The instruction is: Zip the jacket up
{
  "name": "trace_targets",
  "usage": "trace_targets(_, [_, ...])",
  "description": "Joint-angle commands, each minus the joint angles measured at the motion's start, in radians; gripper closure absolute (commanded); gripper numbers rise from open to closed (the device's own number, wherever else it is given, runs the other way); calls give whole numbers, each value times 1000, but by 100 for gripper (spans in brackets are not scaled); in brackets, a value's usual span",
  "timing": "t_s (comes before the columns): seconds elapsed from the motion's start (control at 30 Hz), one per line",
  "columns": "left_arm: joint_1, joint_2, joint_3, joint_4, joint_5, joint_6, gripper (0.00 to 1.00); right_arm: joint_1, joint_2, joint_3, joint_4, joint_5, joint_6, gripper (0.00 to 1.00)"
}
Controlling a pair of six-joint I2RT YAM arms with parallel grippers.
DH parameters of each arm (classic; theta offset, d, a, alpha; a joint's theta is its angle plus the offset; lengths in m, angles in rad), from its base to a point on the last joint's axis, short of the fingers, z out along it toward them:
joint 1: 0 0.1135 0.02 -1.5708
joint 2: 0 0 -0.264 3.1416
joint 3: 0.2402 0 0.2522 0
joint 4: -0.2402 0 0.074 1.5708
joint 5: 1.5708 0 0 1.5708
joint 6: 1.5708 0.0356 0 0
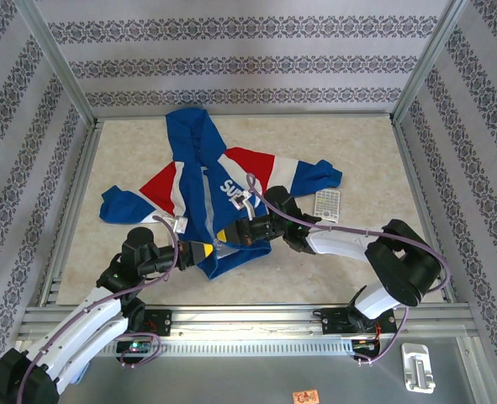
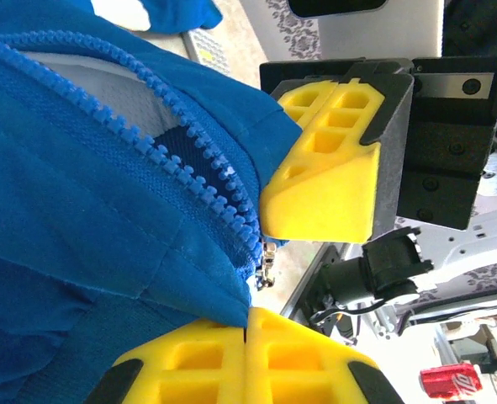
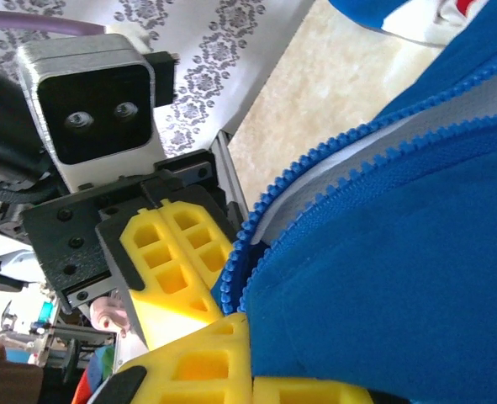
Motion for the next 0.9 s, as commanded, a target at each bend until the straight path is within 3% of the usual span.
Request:
trace_targets(0.0, [-20, -23, -14, -77, -22, 58, 100, 5, 30, -4, 67, 55, 36, 100])
trace_targets(0.2, [-18, -129, 8, -182, -112, 96, 72, 15, 49, -1, 72, 53, 52, 100])
trace_targets(0.37, [-15, -235, -13, -173, -185, -15, 55, 15, 50, 0, 72, 55, 51, 100])
trace_targets(0.6, [-14, -274, -130, 77, -228, -290, 57, 15, 59, -4, 90, 52, 63, 100])
trace_targets(0.87, [-15, -209, -160, 164, -178, -306, 59, 18, 78, 10, 104, 45, 71, 100])
